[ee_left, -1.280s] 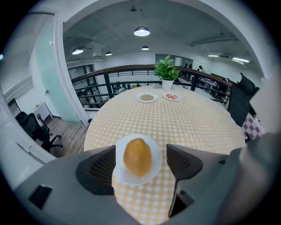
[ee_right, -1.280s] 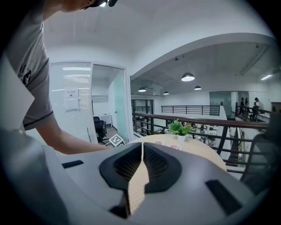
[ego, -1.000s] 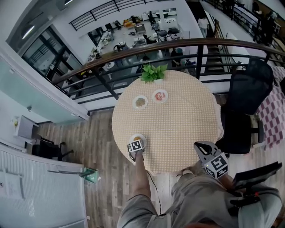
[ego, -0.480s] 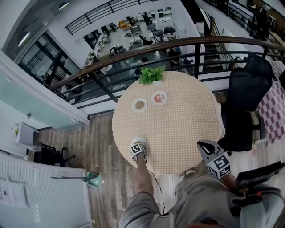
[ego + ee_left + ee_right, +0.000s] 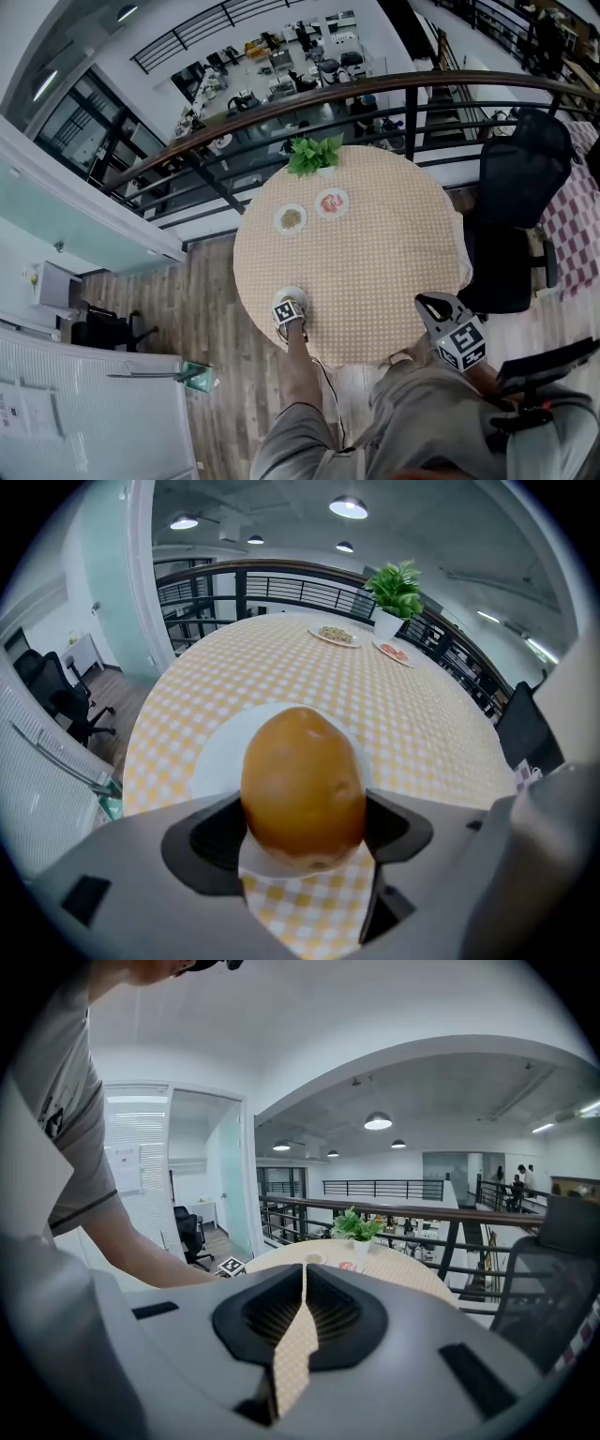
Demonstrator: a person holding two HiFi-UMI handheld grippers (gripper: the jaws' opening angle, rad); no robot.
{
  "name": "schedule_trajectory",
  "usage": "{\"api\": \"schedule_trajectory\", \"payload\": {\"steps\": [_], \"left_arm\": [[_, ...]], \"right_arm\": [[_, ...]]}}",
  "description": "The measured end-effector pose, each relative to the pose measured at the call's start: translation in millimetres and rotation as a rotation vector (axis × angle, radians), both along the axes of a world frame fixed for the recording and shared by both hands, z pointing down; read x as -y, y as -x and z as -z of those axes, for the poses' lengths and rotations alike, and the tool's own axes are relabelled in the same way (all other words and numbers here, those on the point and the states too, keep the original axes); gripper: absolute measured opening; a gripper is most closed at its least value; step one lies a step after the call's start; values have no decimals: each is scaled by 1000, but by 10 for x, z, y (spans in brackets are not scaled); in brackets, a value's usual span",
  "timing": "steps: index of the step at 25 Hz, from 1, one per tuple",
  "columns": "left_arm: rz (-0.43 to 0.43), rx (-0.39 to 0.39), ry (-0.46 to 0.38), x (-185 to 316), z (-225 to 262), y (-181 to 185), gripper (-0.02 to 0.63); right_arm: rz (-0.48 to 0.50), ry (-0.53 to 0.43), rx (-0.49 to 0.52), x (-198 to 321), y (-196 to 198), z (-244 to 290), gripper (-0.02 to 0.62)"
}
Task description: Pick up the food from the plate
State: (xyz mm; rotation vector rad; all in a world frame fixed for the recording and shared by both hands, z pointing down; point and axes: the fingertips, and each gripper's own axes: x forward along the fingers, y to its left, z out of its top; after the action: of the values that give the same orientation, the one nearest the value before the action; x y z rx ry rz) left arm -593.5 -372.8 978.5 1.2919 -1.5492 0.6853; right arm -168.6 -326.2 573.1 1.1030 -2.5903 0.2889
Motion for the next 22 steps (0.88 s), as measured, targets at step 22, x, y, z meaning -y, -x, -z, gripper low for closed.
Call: {"api": "schedule_trajectory", "payload": {"steps": [22], "left_arm": [[180,-12,-218,139,467,79,362]], "right_arm": [[23,1,5,-98,-19,-69,23]]}}
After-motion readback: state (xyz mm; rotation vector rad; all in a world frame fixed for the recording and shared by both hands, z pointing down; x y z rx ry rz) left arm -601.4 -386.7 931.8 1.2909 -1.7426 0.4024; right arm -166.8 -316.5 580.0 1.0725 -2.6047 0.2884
